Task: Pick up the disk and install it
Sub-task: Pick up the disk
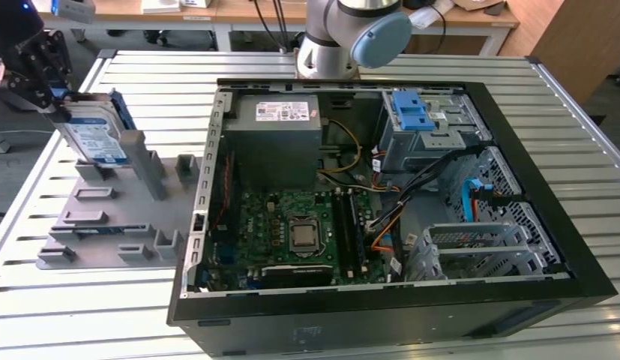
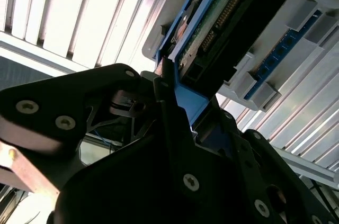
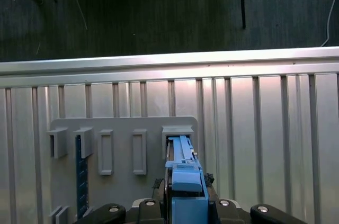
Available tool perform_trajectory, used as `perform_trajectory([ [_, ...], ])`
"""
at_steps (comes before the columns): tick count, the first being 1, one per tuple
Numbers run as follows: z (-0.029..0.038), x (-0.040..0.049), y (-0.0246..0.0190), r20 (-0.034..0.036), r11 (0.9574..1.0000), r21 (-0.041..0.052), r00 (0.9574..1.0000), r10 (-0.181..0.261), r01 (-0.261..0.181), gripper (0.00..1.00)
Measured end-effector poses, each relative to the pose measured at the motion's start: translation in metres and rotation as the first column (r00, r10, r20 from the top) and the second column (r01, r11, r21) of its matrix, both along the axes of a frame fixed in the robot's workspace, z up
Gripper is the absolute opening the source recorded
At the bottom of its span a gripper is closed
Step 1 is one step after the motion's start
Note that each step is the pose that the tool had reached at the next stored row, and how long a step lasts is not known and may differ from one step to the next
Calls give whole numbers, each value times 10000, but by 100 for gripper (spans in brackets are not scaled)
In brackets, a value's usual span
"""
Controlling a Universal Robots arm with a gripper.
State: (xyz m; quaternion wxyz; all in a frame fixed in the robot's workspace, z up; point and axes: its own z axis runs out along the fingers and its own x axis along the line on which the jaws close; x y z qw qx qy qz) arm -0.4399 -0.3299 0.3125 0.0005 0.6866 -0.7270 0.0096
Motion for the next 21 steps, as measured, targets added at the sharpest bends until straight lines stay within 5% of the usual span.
perform_trajectory([
  [21,352,0,0,0,10000,0,10000,0,0,36],
])
